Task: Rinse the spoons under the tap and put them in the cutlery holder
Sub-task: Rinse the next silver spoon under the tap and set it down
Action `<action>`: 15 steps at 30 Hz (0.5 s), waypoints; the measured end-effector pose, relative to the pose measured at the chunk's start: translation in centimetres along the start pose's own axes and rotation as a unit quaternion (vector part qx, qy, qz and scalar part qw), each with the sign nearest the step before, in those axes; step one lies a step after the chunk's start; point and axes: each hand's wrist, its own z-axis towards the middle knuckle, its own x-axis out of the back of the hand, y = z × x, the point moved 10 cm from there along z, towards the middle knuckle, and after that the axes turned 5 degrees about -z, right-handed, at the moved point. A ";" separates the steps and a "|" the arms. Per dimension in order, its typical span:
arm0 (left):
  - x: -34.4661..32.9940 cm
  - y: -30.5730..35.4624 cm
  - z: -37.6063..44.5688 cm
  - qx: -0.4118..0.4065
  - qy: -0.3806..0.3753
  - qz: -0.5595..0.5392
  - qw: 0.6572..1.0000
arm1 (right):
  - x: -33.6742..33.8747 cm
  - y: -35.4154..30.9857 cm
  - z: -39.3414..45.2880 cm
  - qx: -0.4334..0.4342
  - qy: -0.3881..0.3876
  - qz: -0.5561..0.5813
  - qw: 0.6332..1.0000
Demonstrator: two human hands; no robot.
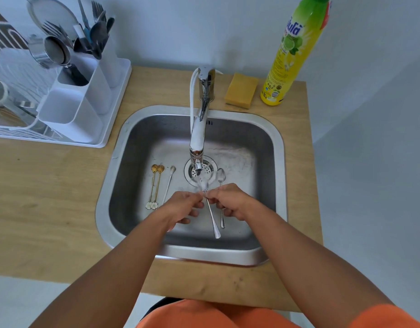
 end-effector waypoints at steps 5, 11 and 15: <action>1.0 2.2 0.5 -0.056 0.079 -0.049 0.994 | -0.6 -0.6 -0.8 0.020 -0.006 -0.062 0.998; 1.8 3.9 -0.1 -0.160 0.150 -0.081 0.972 | -0.2 -1.8 -1.3 0.074 0.025 -0.140 0.987; 2.2 4.2 -0.6 -0.178 0.195 -0.055 0.963 | 0.4 -2.4 -1.3 0.115 0.048 -0.190 0.974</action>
